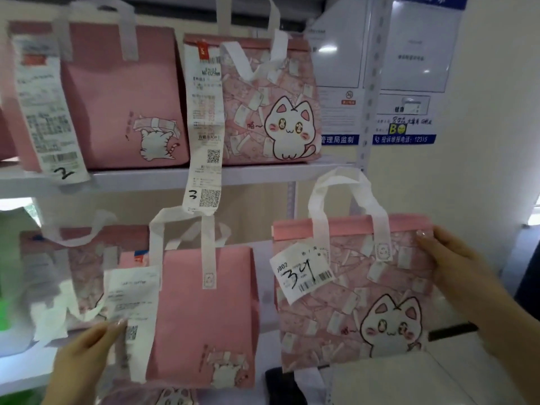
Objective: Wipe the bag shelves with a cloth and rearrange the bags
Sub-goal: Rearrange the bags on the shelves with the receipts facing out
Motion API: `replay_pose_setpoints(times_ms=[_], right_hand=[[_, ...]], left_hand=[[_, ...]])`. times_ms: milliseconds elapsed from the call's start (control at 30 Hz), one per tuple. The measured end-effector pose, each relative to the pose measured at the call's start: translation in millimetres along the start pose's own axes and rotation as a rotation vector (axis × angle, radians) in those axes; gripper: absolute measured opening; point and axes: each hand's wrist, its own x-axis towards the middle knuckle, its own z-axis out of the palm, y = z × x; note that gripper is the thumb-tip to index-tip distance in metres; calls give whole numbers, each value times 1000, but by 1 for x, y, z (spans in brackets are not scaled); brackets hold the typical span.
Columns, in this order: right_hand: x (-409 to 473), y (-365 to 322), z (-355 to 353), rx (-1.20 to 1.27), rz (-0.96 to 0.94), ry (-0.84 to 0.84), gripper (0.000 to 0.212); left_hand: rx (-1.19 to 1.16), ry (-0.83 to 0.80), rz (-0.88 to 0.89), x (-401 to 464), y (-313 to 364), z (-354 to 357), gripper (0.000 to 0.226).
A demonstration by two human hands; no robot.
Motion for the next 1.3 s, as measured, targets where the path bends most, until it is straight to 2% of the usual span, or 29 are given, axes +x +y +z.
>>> replay_pose_setpoints(times_ms=[67,167,300,467,633,900,1033,1133,1300], right_hand=[[5,-16,-1,-3,-55,13,31],[9,-26,1,-32,-109,28,34],[14,-10,26,-12,-130,57,13],[25,22,74,-1,-112,71,18],[38,45,116,41,-113,-8,17],[70,77,156,55,-67,-110,16],[90,93,166,89,-9,-139,32],[114,104,173,136,51,-132,9],[136,136,167,79,123,-169,12]], left_hand=[[17,-27,-21,1,-6,-11,23],[-11,-27,-17,-4,-6,-19,15],[-21,-48,-17,-16,-3,-23,5],[-69,-80,-13,-37,-2,-34,8],[-196,39,-55,-52,-5,-52,3],[-300,201,-115,-72,-4,-70,11],[-304,219,-157,-75,-2,-73,17],[-286,248,-154,-76,8,-69,6],[-221,264,-185,-80,11,-51,4]])
